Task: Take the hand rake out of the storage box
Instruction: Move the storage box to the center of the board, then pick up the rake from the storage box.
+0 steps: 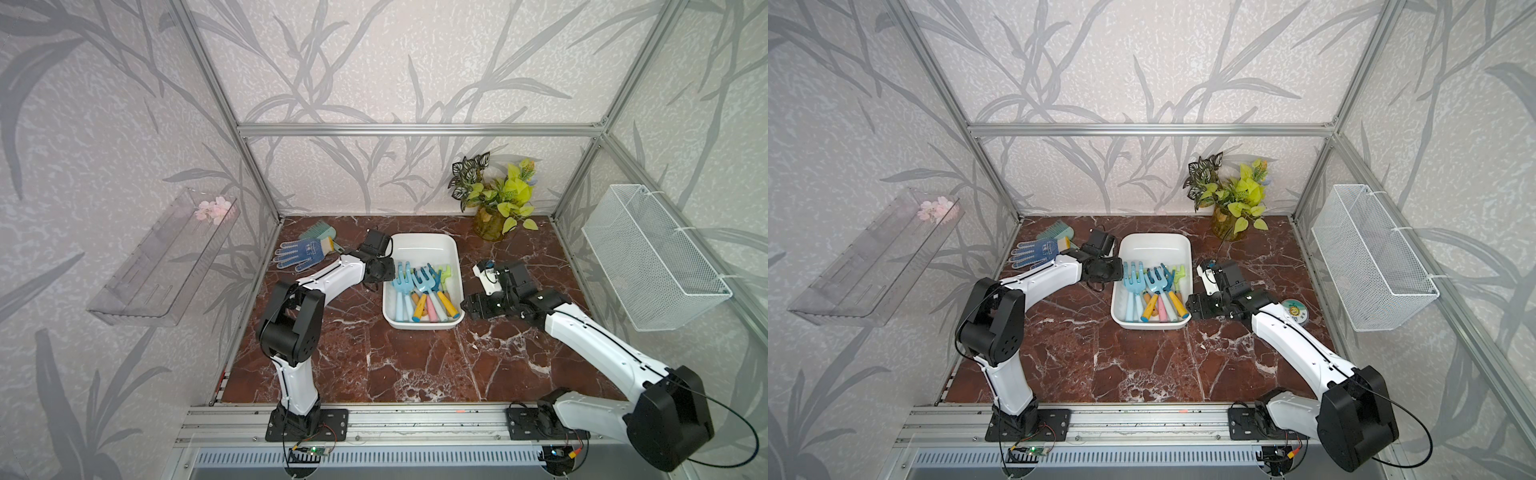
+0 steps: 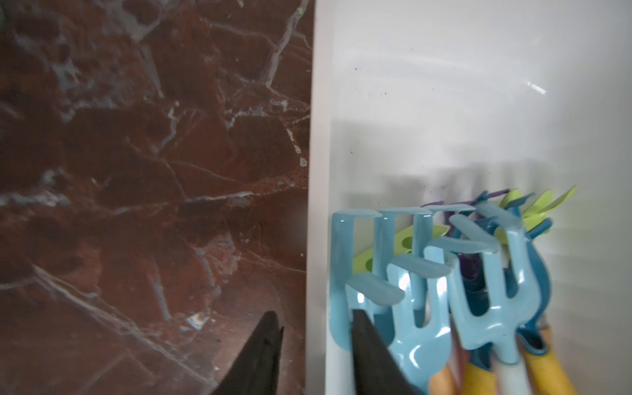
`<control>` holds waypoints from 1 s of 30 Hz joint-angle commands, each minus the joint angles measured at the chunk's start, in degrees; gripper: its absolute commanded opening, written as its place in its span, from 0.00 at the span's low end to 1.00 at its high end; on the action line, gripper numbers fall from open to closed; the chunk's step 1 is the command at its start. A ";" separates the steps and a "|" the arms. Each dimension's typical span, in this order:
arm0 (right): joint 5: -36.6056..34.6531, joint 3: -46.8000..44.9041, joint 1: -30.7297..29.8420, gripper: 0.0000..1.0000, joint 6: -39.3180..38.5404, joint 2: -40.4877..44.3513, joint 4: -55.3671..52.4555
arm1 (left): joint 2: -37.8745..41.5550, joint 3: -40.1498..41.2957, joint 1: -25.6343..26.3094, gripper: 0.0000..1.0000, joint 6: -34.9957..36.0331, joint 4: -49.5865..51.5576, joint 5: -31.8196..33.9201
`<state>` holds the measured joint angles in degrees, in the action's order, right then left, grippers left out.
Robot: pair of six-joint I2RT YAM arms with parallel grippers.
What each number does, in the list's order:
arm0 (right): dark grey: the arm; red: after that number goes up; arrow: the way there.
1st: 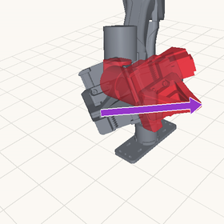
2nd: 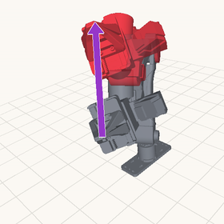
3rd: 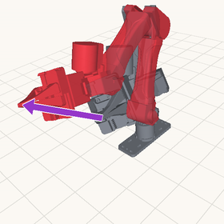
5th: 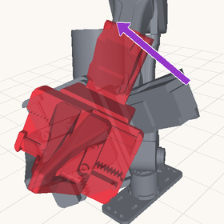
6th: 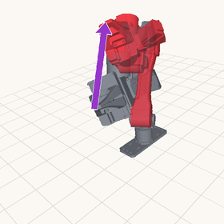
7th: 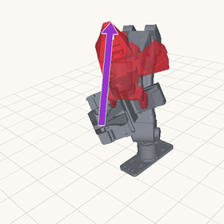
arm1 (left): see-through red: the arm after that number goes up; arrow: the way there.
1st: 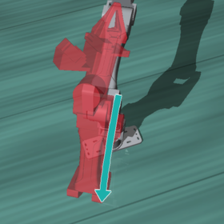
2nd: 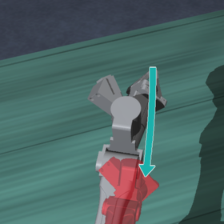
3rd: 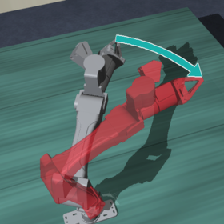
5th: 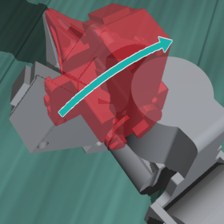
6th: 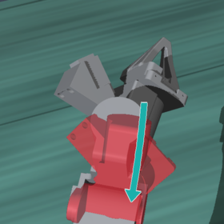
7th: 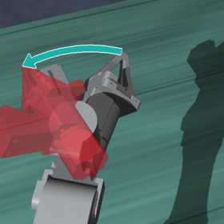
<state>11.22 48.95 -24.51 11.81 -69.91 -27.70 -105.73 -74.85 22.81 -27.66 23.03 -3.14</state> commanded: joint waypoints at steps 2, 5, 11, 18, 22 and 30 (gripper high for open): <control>2.00 3.16 0.21 0.90 -2.48 0.74 -2.42 | 3.90 0.08 -0.56 0.63 2.16 -0.63 3.46; 3.83 3.09 0.28 0.96 -2.13 1.25 -1.31 | 7.48 0.87 -0.59 0.96 3.19 0.06 2.77; 5.04 2.30 0.20 0.99 1.69 1.40 3.29 | 16.33 7.74 0.20 1.00 2.32 -0.29 -0.97; -1.19 4.11 0.25 0.99 2.82 -0.96 1.43 | 24.82 14.47 5.82 0.90 -0.27 1.80 0.68; -4.64 4.04 0.59 0.99 3.17 -1.63 0.10 | 26.28 14.46 11.68 0.91 -0.70 3.61 5.88; -4.72 -1.67 5.38 0.99 5.87 4.23 3.26 | 21.72 12.38 16.27 0.86 -4.89 3.91 10.43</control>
<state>7.84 49.52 -20.86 16.03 -69.54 -25.47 -81.80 -60.84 38.17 -30.63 25.39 3.57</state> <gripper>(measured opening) 0.993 0.878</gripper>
